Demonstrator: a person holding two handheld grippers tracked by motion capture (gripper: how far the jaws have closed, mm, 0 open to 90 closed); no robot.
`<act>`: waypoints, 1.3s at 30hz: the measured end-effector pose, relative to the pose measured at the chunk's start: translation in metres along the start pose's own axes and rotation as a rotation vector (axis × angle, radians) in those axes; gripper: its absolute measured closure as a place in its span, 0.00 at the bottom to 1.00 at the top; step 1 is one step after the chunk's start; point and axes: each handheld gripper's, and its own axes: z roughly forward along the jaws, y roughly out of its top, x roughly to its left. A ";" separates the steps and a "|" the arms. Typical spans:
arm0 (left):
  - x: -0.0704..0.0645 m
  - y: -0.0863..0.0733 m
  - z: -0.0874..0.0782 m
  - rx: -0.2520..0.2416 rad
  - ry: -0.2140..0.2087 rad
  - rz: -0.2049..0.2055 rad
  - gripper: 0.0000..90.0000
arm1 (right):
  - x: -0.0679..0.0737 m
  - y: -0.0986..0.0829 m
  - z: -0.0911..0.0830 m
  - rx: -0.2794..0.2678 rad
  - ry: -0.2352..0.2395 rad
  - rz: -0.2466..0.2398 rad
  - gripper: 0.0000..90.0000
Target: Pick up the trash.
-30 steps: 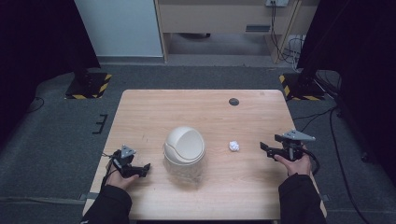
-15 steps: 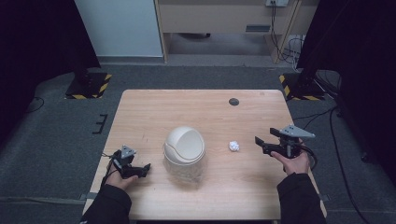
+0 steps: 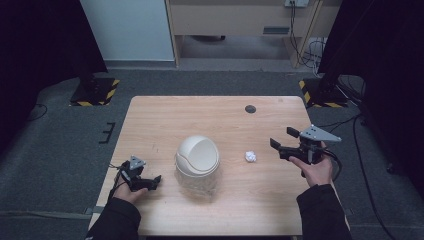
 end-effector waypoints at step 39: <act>0.000 0.000 0.000 0.000 0.001 0.000 0.00 | 0.054 0.062 0.018 -0.144 0.167 0.001 0.21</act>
